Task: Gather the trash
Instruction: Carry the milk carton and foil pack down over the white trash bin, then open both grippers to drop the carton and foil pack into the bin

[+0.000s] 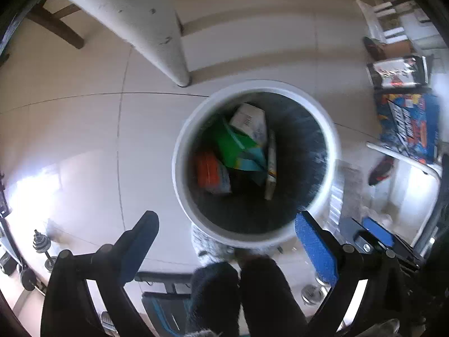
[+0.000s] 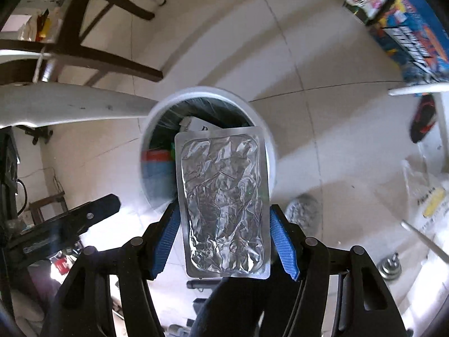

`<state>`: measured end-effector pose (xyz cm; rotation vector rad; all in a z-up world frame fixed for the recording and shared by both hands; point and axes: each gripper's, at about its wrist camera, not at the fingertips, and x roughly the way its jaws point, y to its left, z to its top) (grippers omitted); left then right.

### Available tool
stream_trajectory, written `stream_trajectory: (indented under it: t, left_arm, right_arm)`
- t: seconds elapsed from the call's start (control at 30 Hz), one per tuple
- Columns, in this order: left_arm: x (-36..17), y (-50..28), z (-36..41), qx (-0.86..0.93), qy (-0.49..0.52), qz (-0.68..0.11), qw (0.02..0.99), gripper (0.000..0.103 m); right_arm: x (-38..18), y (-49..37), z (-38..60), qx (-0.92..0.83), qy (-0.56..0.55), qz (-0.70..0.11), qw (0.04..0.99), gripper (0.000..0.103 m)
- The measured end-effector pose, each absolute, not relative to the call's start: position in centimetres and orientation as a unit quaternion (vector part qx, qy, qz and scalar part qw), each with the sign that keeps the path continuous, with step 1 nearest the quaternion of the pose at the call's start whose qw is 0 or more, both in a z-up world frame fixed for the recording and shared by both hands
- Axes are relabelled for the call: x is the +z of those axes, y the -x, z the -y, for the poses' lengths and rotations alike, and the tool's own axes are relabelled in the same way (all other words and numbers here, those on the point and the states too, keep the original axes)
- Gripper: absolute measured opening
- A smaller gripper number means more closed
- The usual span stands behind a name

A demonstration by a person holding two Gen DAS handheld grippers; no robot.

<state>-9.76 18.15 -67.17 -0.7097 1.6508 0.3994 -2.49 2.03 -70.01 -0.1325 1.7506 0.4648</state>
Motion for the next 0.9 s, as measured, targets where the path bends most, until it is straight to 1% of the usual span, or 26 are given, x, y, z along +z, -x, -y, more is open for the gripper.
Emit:
stream_trajectory:
  t: [0.07, 0.1, 0.23, 0.33, 0.53, 0.9]
  left_arm:
    - [-67.0, 10.1, -18.4, 0.187, 0.294, -0.706, 0.616, 0.100]
    - [-66.6, 10.3, -18.4, 0.195, 0.285, -0.703, 0.621, 0.100]
    - [-65.2, 11.8, -19.0, 0.206, 0.269, -0.698, 0.630, 0.100]
    - [-63.9, 12.0, -18.6, 0.196, 0.257, -0.705, 0.631, 0.100]
    - [-60.5, 12.3, -17.2, 0.187, 0.239, -0.704, 0.642, 0.099]
    - [-51.2, 14.5, -16.0, 0.186, 0.231, -0.693, 0.657, 0.099]
  right_arm:
    - [-71.5, 2.7, -1.9, 0.196, 0.065, -0.759, 0.617, 0.098]
    - [-71.9, 2.6, -1.9, 0.195, 0.067, -0.759, 0.617, 0.101]
    - [-71.8, 3.1, -1.6, 0.184, 0.088, -0.755, 0.624, 0.102]
    - [-70.8, 3.5, -1.7, 0.174, 0.111, -0.749, 0.630, 0.102]
    - [-66.2, 3.9, -1.9, 0.159, 0.145, -0.731, 0.647, 0.102]
    - [-55.5, 5.3, -1.8, 0.147, 0.155, -0.709, 0.672, 0.102]
